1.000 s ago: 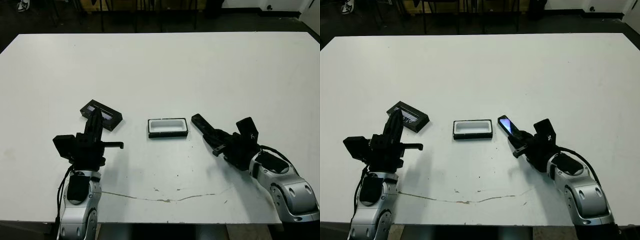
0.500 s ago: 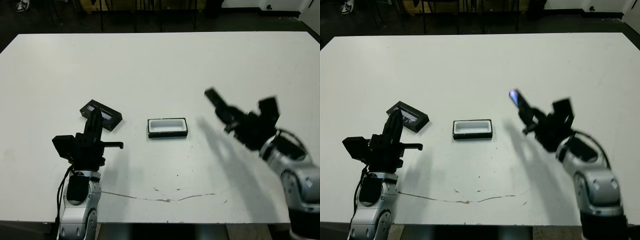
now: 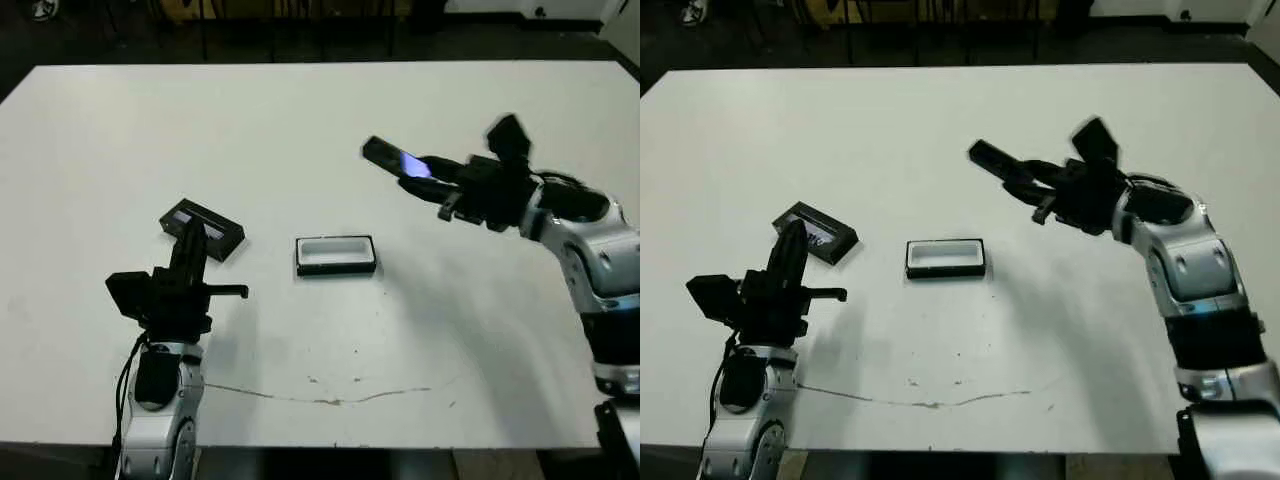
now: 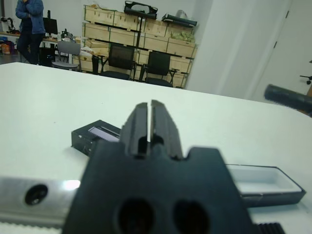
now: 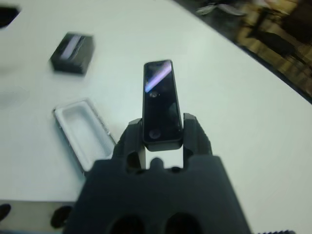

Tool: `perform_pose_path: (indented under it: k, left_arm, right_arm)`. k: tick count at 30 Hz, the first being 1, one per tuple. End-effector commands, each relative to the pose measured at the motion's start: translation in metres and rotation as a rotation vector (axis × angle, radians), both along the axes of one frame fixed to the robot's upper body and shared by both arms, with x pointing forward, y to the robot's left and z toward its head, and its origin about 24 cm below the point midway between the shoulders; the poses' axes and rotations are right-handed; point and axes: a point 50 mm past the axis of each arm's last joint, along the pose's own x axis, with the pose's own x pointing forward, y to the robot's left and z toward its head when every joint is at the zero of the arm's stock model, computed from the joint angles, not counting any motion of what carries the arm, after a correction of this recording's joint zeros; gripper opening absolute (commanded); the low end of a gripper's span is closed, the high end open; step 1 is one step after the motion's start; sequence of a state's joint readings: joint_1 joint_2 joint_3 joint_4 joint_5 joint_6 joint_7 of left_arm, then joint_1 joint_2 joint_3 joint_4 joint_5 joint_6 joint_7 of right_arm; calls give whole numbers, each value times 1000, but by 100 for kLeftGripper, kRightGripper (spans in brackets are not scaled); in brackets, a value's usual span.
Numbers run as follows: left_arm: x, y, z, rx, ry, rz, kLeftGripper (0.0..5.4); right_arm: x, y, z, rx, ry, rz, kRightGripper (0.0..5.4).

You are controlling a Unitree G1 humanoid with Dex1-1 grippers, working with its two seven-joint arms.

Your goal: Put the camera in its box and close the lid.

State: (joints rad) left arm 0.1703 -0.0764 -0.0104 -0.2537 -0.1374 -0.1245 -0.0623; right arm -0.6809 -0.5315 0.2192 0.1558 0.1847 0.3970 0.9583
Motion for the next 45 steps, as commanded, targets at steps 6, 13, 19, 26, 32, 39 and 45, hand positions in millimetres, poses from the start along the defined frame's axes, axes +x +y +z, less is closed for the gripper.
perform_pose_path:
  k: [6, 13, 19, 26, 32, 39, 45]
  left_arm:
    - [-3, 1, -6, 21, 31, 12, 0]
    - [-2, 1, -7, 16, 33, 7, 0]
    - [-1, 0, -6, 16, 38, 8, 0]
    - [0, -1, -5, 10, 35, 5, 0]
    - [-1, -2, -5, 19, 39, 13, 0]
    - [-1, -1, -6, 21, 43, 14, 0]
    - [0, -2, -7, 6, 43, 9, 0]
  right_arm:
    - [11, 18, 6, -223, 112, 223, 57]
    - [15, 22, 6, -244, 150, 328, 57]
    - [19, 23, 0, -237, 200, 351, 57]
    - [19, 27, -9, -275, 255, 390, 57]
    - [16, 32, -18, -286, 278, 421, 57]
    - [15, 37, -27, -291, 327, 453, 57]
    - [13, 40, -32, -284, 367, 472, 57]
